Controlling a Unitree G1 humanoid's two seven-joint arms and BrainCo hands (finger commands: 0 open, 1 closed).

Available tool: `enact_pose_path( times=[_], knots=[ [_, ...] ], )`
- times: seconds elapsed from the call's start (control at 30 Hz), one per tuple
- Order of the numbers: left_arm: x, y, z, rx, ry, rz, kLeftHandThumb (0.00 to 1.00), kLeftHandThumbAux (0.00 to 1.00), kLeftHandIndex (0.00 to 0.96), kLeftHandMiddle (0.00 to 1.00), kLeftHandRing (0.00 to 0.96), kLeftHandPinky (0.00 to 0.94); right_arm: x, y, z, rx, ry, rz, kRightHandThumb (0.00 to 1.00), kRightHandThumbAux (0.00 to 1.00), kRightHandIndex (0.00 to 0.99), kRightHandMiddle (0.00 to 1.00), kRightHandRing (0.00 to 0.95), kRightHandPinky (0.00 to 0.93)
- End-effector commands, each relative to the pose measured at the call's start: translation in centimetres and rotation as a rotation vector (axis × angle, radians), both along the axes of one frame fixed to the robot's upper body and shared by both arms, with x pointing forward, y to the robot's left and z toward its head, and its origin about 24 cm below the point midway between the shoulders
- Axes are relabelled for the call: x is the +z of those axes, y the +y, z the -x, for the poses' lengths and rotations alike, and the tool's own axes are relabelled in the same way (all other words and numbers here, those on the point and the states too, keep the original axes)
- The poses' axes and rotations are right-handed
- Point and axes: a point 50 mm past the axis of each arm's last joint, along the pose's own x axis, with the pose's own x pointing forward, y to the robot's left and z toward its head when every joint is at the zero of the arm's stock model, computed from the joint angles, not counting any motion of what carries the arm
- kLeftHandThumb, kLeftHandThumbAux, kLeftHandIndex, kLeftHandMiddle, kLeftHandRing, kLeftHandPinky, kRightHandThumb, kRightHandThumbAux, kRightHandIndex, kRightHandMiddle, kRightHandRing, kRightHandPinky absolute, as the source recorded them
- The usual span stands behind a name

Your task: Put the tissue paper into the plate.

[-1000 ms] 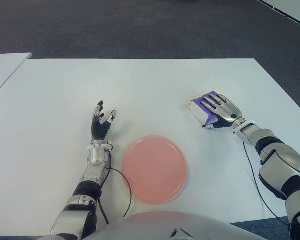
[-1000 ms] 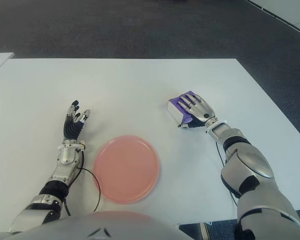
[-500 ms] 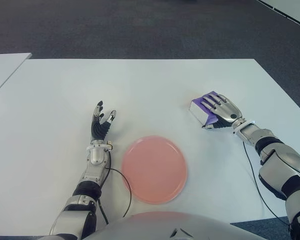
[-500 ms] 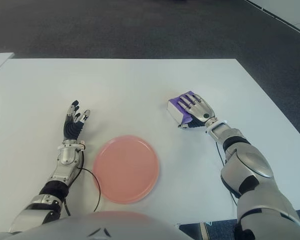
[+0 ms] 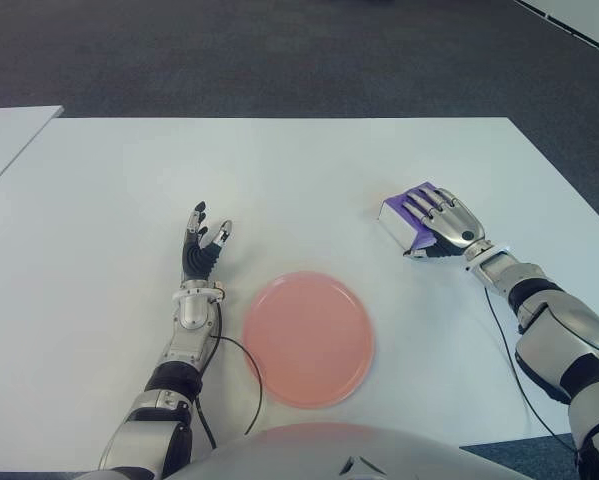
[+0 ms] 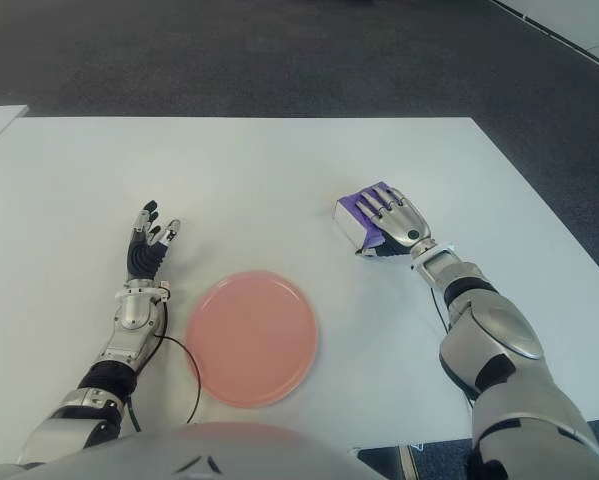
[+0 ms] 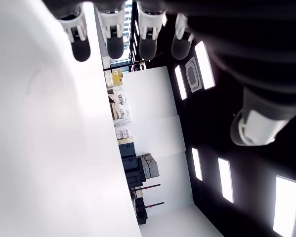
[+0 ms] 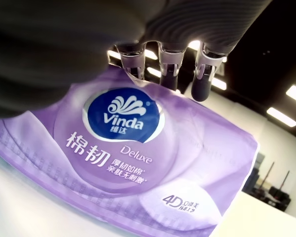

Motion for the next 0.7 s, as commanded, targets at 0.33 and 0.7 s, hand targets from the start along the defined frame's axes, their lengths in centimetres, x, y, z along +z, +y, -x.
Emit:
enact_pose_path(
  times=[0.33, 0.7],
  knots=[
    [-2.9, 0.5, 2.1, 0.028, 0.138, 0.0, 0.01, 0.504, 0.0, 0.0, 0.0, 0.0, -5.2, 1.3, 3.3, -0.152, 0.1, -0.063, 0.911, 0.653, 0.36, 0.452, 0.494, 0.557],
    [-2.8, 0.8, 2.0, 0.025, 0.128, -0.004, 0.008, 0.512, 0.0, 0.0, 0.0, 0.0, -4.6, 0.8, 3.0, -0.171, 0.058, -0.068, 0.949, 0.662, 0.374, 0.497, 0.536, 0.813]
  ],
)
